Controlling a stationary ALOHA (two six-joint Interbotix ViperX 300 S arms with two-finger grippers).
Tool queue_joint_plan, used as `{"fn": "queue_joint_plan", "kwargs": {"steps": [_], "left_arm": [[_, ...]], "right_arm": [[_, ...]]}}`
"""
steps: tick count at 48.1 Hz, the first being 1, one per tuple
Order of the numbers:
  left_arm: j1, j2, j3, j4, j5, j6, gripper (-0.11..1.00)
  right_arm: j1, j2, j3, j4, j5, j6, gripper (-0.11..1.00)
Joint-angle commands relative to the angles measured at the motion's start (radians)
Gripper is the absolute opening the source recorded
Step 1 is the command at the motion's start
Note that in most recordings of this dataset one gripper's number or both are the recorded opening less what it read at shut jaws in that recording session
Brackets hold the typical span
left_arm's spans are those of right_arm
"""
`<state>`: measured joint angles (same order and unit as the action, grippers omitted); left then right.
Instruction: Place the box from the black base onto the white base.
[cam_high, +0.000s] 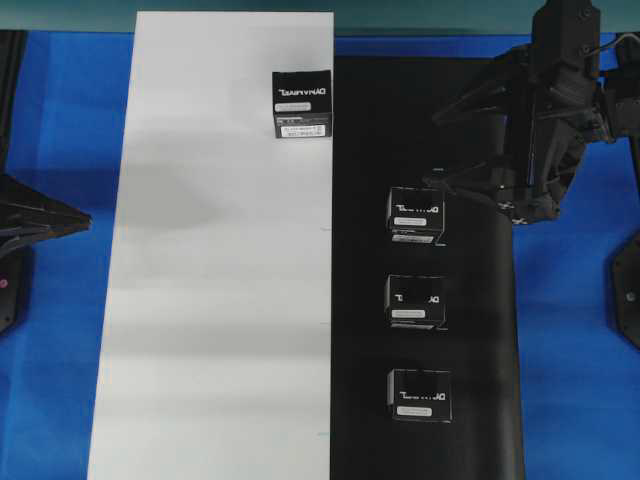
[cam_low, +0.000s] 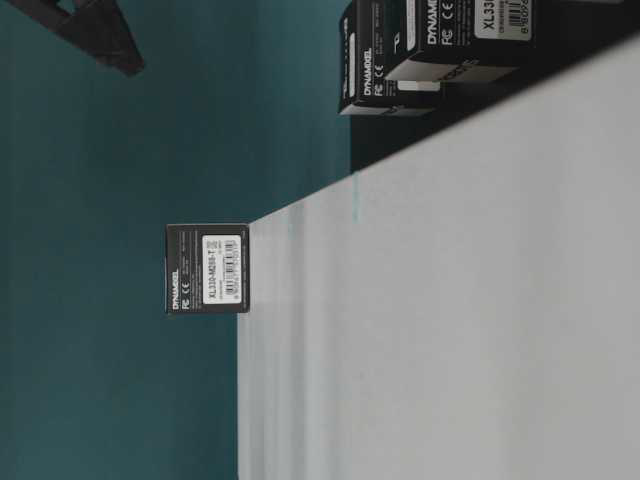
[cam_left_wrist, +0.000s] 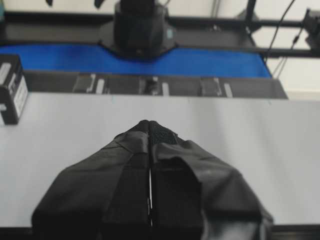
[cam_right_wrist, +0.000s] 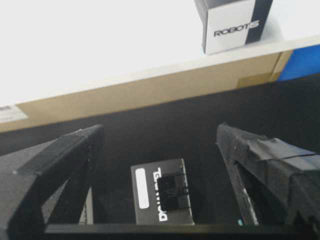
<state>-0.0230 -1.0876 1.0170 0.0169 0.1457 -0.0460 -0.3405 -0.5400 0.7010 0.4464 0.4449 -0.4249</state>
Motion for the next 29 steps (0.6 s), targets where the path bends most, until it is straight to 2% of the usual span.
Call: {"fn": "queue_joint_plan", "kwargs": {"steps": [1, 29], "left_arm": [[0.002, -0.003, -0.014, 0.002, -0.018, 0.006, -0.06], [0.003, 0.009, -0.005, 0.002, -0.015, 0.006, -0.06]], "right_arm": [[0.003, -0.006, -0.005, 0.002, -0.006, -0.002, 0.99], [0.003, -0.018, 0.014, 0.002, -0.003, -0.002, 0.99]]}}
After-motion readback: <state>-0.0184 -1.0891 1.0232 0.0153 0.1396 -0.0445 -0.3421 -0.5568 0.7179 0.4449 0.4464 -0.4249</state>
